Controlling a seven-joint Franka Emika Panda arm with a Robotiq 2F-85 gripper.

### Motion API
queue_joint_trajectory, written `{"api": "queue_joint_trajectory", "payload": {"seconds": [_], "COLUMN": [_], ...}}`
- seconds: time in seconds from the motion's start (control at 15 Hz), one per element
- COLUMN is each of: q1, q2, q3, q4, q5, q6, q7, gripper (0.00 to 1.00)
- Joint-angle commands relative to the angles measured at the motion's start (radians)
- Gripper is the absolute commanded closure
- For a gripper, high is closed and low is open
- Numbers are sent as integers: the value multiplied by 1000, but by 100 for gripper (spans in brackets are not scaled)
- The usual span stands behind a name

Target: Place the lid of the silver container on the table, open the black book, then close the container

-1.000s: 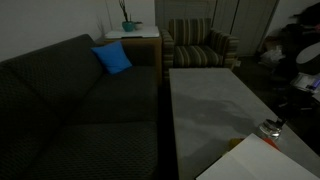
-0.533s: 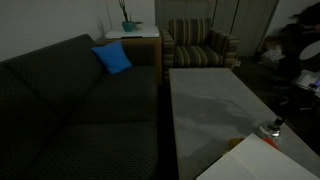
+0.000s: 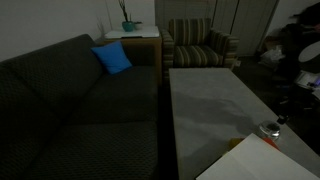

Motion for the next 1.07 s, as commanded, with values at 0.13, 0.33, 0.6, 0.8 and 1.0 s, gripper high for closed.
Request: {"api": "queue_joint_trajectory", "payload": {"seconds": [0.13,0.33,0.6,0.8,1.0], "q1": [195,316,469,549,592], "q2": [-206,-299,-357,-374,-377], "q3": [-192,-292,-418,-483,-512], "q4": [-240,-341,-405,-438,-456], "q5": [-79,-135,-171,-205,-237], "q6": [196,205,149,103,71], "q7": [274,378,482,559,597], "gripper": [100,100,73,54,32]}}
